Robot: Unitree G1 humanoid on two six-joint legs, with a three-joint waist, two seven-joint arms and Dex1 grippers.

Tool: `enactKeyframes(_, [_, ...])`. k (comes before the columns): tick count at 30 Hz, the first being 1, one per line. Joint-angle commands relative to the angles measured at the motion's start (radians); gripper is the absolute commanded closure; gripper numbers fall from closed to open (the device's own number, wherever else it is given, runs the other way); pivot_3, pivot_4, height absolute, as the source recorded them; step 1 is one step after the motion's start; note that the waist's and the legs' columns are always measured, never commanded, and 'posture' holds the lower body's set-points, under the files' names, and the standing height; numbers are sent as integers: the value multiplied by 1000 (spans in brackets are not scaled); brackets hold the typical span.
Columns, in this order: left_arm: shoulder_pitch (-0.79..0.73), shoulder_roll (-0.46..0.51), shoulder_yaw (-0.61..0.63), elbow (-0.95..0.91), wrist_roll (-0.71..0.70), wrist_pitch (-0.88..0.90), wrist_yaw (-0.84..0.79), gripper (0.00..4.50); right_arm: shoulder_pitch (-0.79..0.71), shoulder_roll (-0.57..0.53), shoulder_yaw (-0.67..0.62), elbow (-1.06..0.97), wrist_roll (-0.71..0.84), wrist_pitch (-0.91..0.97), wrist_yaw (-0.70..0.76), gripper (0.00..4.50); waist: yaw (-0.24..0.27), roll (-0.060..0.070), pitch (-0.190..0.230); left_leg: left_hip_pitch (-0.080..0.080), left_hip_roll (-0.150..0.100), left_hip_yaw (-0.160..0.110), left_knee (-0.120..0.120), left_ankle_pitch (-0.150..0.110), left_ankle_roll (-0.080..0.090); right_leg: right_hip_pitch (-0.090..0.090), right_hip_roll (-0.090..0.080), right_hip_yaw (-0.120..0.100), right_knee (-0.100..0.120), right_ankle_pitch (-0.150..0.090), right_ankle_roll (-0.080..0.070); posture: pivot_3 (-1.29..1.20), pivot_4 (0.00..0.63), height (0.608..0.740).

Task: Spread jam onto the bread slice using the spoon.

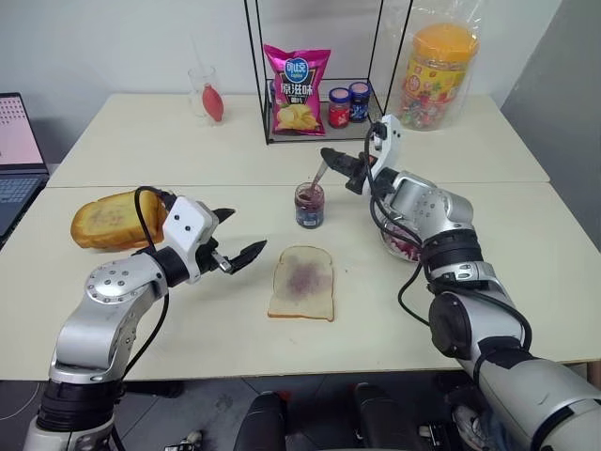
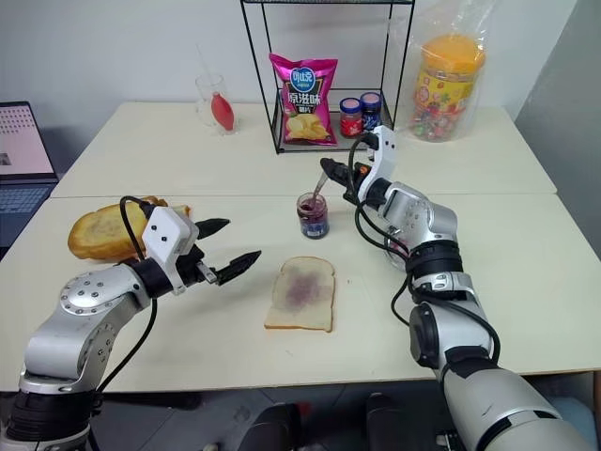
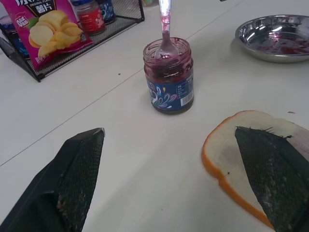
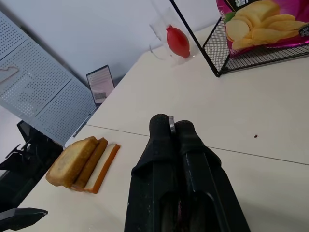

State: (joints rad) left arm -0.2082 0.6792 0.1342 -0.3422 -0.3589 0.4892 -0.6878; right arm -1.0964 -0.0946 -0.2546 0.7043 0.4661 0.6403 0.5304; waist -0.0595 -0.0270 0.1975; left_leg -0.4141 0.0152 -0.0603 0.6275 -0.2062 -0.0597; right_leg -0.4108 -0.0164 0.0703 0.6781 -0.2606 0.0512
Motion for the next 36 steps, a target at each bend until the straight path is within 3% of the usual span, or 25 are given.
enactKeyframes(1, [-22,-4,4,-7,3,-24,2,0,-48,-4,-32,-10,36,-2,-12,4482,0,0,0,0,0,0,0,0,0,0,0,0,0,0,0,0,150,740])
enactKeyframes(36, [-61,-14,-14,16,7,-38,-1,0,-65,-8,-197,17,203,109,-166,4482,0,0,0,-1,0,0,0,0,0,-1,0,0,0,0,0,0,150,740])
